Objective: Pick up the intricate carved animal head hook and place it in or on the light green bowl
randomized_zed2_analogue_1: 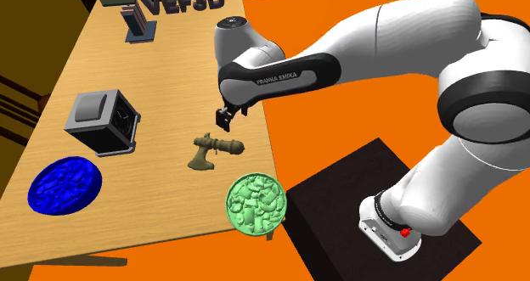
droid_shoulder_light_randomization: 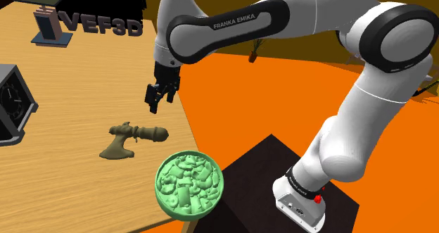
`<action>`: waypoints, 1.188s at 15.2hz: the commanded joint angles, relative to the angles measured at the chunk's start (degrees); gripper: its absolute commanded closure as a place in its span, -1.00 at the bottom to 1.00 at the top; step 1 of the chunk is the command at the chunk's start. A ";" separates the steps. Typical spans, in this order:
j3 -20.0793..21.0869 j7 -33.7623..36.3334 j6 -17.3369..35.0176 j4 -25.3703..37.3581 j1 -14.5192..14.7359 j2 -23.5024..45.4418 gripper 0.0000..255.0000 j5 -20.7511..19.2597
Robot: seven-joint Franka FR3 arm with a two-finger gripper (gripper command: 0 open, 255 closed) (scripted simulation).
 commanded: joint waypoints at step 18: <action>2.15 0.81 5.35 6.93 4.90 14.56 -1.00 -3.71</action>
